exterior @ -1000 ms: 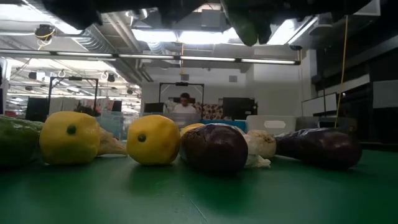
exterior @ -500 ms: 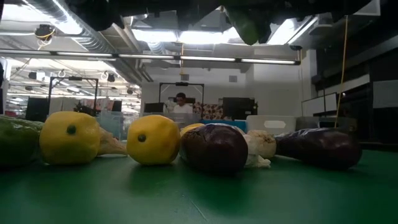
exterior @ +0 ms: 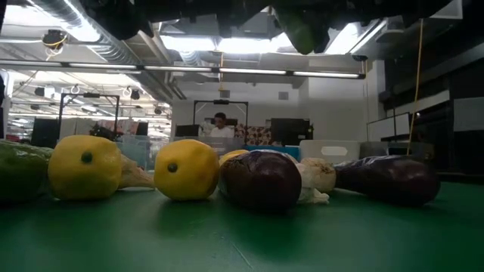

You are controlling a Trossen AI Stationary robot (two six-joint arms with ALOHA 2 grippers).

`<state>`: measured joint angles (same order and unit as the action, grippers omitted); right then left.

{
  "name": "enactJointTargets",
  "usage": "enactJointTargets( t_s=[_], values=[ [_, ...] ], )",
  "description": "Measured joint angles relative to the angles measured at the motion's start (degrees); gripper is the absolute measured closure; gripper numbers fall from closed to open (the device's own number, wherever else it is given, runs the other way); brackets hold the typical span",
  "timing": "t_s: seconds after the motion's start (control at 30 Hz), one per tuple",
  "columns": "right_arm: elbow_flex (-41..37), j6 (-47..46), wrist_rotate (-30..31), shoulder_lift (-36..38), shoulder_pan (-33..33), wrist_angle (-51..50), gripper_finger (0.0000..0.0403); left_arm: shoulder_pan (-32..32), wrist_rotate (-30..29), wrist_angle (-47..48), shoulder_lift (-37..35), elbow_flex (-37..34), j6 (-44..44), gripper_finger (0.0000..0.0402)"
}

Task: Sort produce into baskets
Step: Put the cucumber into the transparent bin

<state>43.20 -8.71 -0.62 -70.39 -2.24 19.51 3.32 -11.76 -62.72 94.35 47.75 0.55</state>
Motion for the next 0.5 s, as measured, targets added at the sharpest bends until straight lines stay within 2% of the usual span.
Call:
enactJointTargets(
  t_s=[0.23, 0.5],
  values=[
    [0.00, -0.04, 0.44, 0.00, 0.07, -0.01, 0.0219, -0.29, 0.21, 0.33, -0.01, 0.00, 1.28, 0.0197],
    [0.00, 0.08, 0.29, 0.00, 0.04, -0.06, 0.0201, -0.27, -0.05, 0.31, -0.06, -0.02, 1.58, 0.0233]
  ],
)
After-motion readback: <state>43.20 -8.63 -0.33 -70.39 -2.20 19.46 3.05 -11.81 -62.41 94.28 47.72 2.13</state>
